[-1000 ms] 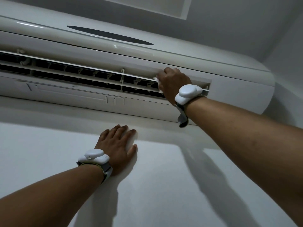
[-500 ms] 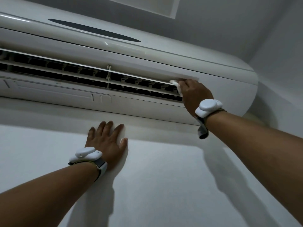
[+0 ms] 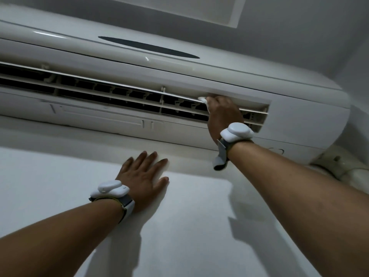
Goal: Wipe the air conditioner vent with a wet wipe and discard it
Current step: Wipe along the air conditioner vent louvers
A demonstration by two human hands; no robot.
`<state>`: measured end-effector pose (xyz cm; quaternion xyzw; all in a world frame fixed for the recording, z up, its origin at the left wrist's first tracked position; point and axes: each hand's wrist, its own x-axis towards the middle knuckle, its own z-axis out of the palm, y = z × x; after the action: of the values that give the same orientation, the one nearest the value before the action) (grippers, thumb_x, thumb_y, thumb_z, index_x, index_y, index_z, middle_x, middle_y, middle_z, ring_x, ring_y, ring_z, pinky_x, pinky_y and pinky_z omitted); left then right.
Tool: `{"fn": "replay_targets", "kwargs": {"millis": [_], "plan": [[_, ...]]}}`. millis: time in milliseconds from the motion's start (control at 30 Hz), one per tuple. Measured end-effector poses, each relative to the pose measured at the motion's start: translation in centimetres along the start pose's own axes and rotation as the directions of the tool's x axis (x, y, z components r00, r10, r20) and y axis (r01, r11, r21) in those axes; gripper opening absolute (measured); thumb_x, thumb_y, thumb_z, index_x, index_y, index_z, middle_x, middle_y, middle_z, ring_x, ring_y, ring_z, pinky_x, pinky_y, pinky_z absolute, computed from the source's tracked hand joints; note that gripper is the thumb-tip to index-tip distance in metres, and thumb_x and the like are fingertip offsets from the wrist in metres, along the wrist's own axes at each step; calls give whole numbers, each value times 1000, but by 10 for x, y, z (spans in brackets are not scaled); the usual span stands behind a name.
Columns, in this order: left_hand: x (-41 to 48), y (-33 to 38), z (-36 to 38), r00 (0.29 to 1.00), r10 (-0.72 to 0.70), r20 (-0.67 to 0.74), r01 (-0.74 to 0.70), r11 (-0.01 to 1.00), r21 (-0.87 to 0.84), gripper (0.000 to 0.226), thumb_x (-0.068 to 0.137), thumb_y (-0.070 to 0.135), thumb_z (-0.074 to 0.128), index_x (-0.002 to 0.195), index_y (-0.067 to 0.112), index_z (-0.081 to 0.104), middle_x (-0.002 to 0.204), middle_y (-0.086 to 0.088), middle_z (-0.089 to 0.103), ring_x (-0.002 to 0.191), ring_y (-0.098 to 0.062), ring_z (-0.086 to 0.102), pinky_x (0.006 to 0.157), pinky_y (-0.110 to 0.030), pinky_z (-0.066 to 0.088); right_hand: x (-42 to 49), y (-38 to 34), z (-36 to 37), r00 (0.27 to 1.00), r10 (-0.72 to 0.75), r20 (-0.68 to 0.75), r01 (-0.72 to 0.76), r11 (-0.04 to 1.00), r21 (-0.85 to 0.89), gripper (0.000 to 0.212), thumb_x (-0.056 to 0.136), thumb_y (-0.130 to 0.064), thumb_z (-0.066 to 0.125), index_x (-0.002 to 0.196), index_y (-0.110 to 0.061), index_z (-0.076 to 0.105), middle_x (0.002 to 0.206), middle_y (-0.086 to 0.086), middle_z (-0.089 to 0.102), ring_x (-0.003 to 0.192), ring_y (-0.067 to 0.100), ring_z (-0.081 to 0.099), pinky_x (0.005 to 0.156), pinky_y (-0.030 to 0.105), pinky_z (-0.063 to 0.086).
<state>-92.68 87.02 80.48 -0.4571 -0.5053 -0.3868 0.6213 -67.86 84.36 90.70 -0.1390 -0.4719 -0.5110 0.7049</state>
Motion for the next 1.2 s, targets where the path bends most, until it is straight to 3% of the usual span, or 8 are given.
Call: {"fn": "replay_targets", "kwargs": {"millis": [333,467,567,667,767,867,1033,1200], "plan": [[-2,-2,1,994,-79,-70,76,996,-42,61,91,56,17,150,42,11,161,10,8,148,-12,-1,118,-37,1,30,-77,12,993,-119,8,119,992,35,38,101,-21,30,135,-21,45,126,8,55,117,30,47,100,37,35],[-3,1,4,989,-98,-111,94,995,-43,58,91,53,21,148,42,18,160,9,14,147,-13,5,118,-37,4,23,-47,18,981,-190,-30,190,982,-11,41,103,-31,26,140,-27,41,119,9,57,111,28,50,94,37,35],[-2,1,4,987,-98,-125,95,995,-35,58,90,54,21,147,42,19,160,9,17,147,-13,6,117,-37,5,12,-4,16,977,-189,-96,193,980,37,38,99,-19,41,136,-25,50,106,16,62,100,34,54,85,40,38],[-2,0,5,986,-102,-129,100,995,-20,58,91,54,21,148,42,19,160,9,17,147,-12,6,117,-36,4,-4,40,14,970,-126,-207,130,992,2,32,92,-9,54,123,-14,62,94,22,64,87,40,57,75,42,43],[-3,1,5,985,-98,-139,96,995,-26,57,91,53,22,146,42,20,159,9,18,147,-13,7,117,-36,5,-12,57,15,976,-11,-216,8,1000,-15,27,93,-11,53,117,-8,63,98,22,63,92,40,56,78,42,44],[-4,1,4,984,-104,-144,99,994,-42,56,90,53,23,145,43,21,159,9,18,147,-13,6,117,-36,4,-11,39,17,970,103,-220,-99,995,31,29,92,-10,50,117,-8,64,104,21,62,99,39,54,81,41,42],[-4,1,5,986,-96,-135,90,995,-51,59,89,54,19,147,42,18,160,9,16,147,-13,5,118,-37,4,4,-28,22,986,21,-167,-8,997,80,36,95,-13,41,127,-23,56,113,10,60,107,32,50,87,39,37],[-2,5,7,984,-92,-151,86,995,-45,60,88,54,17,147,42,17,160,9,17,147,-13,6,118,-38,5,26,-75,28,996,7,-89,3,994,108,34,97,-20,37,129,-22,50,125,4,55,116,28,47,95,37,34]]}}
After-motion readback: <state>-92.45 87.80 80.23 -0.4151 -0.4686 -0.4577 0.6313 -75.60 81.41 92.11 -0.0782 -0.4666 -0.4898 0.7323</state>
